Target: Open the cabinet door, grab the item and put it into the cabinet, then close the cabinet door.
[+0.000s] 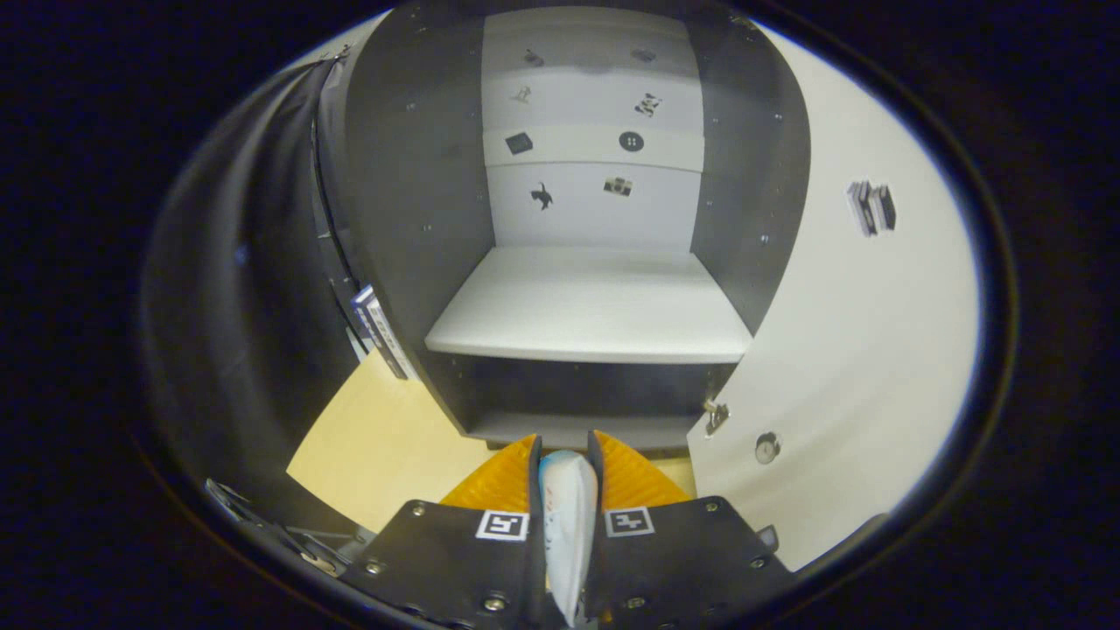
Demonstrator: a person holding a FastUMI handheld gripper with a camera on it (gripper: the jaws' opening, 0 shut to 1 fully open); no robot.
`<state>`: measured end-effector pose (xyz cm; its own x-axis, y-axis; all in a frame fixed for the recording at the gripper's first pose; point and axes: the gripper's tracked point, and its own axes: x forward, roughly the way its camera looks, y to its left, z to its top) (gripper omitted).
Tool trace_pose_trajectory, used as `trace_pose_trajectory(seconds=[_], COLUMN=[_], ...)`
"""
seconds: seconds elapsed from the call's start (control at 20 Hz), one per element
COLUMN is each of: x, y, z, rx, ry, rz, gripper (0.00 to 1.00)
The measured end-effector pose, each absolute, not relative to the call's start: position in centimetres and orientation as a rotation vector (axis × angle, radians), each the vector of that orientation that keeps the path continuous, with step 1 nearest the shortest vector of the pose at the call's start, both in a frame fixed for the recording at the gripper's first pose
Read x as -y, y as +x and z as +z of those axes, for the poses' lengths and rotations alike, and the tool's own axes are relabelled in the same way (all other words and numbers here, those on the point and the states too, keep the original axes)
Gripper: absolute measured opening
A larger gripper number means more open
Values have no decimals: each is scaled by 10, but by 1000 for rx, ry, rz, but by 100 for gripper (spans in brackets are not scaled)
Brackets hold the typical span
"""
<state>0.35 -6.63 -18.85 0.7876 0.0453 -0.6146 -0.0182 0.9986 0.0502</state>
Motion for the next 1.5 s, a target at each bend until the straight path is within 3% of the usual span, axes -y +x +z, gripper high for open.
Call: trace_pose_trajectory(seconds=[0.8, 1.5], x=[78, 77], y=[102, 162], z=[-180, -244], rx=[-708, -1064], ry=[25, 36], rz=[35, 52], gripper=[17, 17])
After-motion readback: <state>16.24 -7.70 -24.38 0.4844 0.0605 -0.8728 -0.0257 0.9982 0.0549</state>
